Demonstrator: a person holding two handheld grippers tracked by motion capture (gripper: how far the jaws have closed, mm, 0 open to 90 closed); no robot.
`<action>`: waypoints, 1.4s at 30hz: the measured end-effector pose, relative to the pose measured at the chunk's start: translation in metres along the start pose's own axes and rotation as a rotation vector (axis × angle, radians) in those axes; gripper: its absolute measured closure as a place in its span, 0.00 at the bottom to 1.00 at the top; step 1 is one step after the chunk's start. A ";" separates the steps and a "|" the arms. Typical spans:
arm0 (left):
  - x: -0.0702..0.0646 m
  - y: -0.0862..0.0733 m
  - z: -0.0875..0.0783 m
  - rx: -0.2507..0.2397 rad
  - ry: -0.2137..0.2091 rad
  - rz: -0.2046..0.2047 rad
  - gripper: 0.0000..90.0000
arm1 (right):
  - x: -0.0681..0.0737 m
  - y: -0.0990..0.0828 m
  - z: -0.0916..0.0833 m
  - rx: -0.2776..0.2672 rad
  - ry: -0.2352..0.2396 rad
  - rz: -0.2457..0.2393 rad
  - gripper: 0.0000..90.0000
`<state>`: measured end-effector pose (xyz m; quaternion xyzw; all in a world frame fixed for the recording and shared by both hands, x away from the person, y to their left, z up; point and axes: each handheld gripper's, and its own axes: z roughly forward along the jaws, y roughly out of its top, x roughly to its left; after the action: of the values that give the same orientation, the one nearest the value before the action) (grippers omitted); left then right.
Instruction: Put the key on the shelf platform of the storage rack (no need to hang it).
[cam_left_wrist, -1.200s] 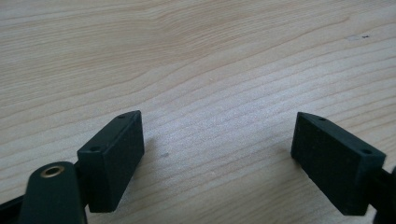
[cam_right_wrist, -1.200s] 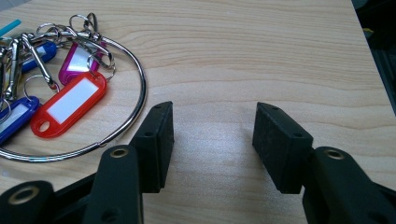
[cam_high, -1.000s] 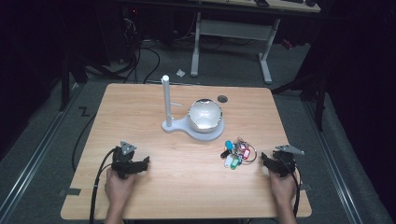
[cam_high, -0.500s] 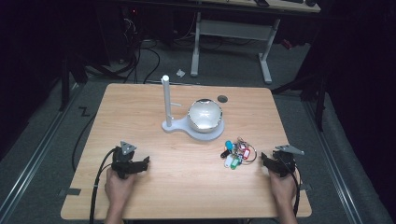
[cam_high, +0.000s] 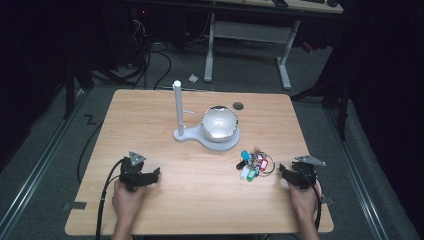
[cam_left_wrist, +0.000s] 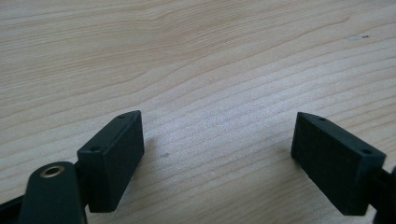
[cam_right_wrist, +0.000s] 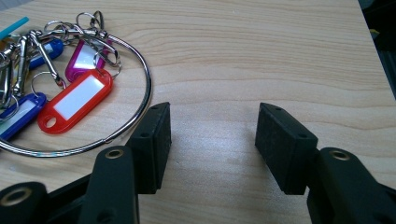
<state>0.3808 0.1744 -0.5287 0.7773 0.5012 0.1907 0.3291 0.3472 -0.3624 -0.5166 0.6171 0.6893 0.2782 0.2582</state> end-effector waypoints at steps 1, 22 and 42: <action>0.000 0.000 0.000 0.000 0.000 0.000 0.20 | -0.001 -0.001 -0.001 -0.001 0.007 0.002 0.52; 0.000 0.000 0.000 0.000 0.000 0.000 0.20 | 0.010 0.000 -0.025 -0.041 0.106 0.002 0.57; 0.000 0.000 0.000 0.000 0.000 0.000 0.20 | 0.058 0.012 -0.034 -0.063 0.263 -0.136 0.65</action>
<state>0.3809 0.1744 -0.5287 0.7771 0.5014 0.1906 0.3293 0.3257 -0.3062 -0.4850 0.5189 0.7483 0.3600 0.2030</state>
